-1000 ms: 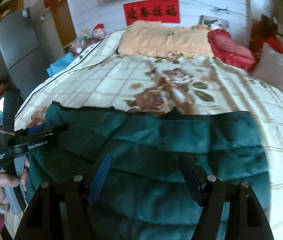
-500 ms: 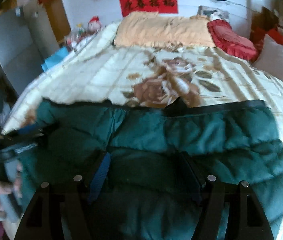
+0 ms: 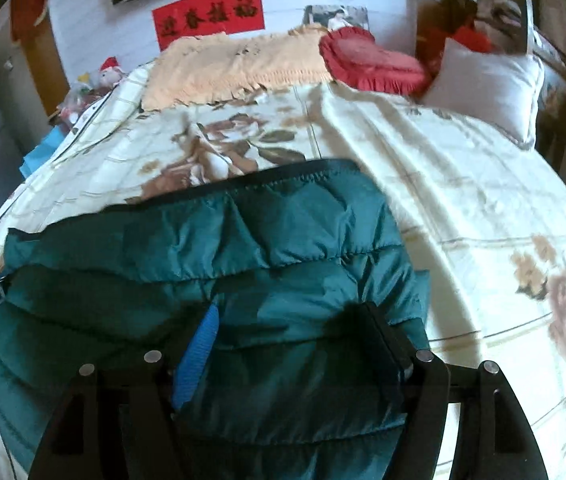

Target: Fold large clothes

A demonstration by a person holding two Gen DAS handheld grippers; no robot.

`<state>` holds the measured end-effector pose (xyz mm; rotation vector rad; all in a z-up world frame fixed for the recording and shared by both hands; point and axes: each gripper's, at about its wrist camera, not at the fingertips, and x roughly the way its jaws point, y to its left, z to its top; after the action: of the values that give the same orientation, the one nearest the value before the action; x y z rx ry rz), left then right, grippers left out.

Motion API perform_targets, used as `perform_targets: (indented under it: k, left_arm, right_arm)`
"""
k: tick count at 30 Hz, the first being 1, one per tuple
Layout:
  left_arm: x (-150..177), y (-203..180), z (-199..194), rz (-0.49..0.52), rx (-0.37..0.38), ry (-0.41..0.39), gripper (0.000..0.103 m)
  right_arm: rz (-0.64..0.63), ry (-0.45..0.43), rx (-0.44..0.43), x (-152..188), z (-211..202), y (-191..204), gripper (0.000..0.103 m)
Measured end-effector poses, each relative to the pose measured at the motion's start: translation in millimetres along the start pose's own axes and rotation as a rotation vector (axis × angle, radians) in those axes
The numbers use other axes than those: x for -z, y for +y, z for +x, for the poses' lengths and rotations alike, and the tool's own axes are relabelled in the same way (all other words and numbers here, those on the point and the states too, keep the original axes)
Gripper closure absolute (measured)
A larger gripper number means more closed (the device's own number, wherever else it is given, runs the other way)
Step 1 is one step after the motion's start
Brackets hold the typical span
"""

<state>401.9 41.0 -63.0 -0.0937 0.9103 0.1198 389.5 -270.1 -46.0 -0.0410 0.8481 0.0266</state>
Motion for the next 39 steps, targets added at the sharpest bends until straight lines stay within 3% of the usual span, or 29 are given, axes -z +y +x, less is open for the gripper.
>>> perform_targets:
  k: [4, 9, 14, 29, 39]
  left_arm:
    - [-0.6, 0.6, -0.4, -0.004, 0.007, -0.007, 0.015]
    - [-7.8, 18.1, -13.1, -0.047, 0.078, -0.003, 0.015]
    - [-4.9, 41.5, -43.6, -0.095, 0.142, -0.017, 0.015]
    - [72.7, 62.4, -117.5, -0.011, 0.104, -0.087, 0.015]
    - [96.1, 65.6, -121.2, -0.045, 0.137, -0.077, 0.015]
  right_arm:
    - [0.002, -0.001, 0.009, -1.3, 0.8, -0.3, 0.027]
    - [0.066, -0.045, -0.068, 3.7, -32.6, -12.5, 0.027]
    - [0.078, -0.081, -0.128, 19.8, -75.1, -23.4, 0.014]
    - [0.037, 0.009, -0.140, 85.0, -101.1, -26.1, 0.013]
    - [0.019, -0.007, -0.114, 98.3, -110.3, -21.0, 0.011]
